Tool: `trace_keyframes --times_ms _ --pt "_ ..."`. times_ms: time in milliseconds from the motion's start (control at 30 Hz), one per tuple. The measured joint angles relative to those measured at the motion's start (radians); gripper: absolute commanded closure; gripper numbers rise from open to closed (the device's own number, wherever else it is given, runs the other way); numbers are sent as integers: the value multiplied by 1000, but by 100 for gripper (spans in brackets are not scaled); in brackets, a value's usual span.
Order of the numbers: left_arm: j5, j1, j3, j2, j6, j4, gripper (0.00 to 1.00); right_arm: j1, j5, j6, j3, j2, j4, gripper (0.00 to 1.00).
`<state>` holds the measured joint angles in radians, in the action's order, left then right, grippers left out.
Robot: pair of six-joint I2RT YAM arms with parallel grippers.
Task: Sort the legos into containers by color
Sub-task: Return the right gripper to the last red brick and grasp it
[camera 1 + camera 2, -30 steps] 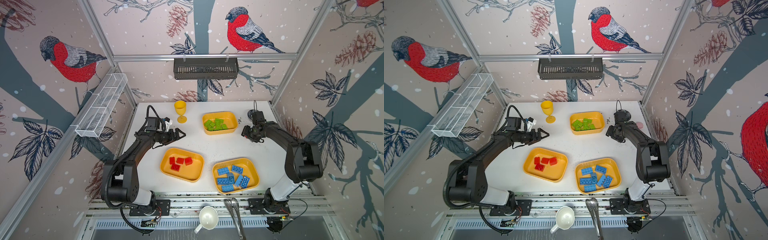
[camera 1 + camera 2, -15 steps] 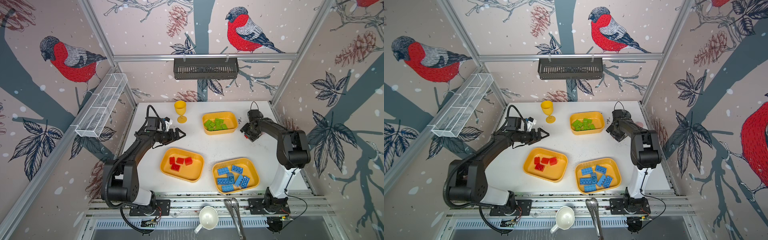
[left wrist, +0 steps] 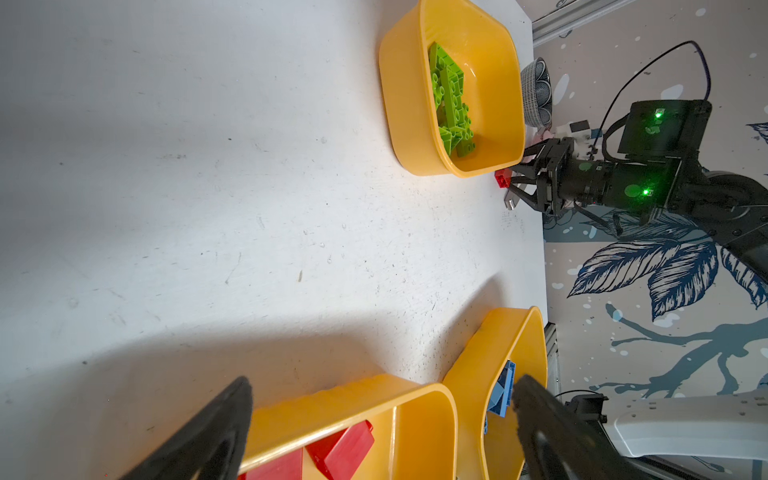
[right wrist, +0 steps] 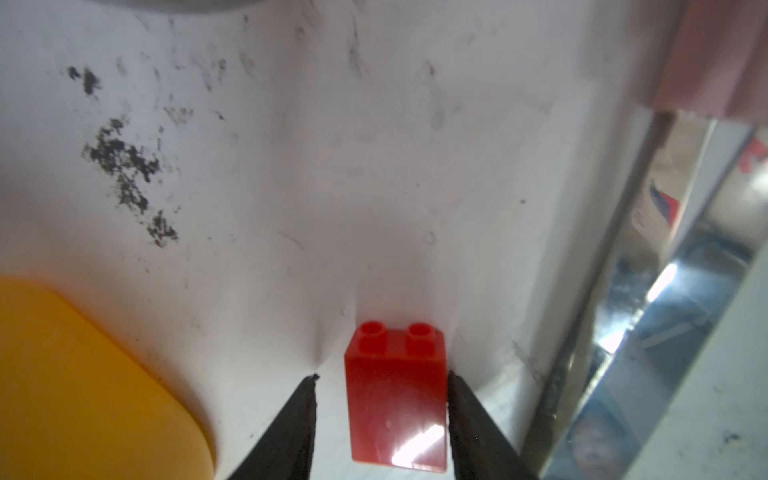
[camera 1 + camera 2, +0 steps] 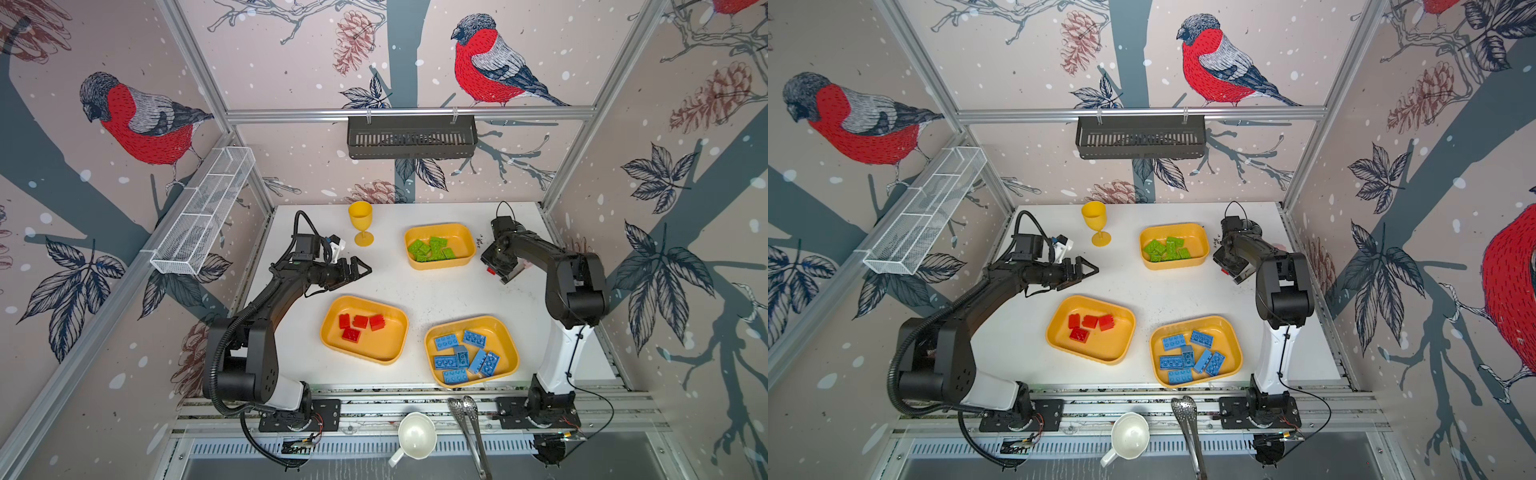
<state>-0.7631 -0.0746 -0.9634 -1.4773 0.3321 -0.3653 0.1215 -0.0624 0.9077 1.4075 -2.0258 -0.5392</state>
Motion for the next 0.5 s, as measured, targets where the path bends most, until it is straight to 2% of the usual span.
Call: trace_keyframes --times_ms 333,500 --pt "1 0 0 0 -17 -15 3 37 -129 -74 47 -44 -45 64" --pt "0 0 0 2 -26 -31 3 42 -157 -97 37 -36 -52 69"
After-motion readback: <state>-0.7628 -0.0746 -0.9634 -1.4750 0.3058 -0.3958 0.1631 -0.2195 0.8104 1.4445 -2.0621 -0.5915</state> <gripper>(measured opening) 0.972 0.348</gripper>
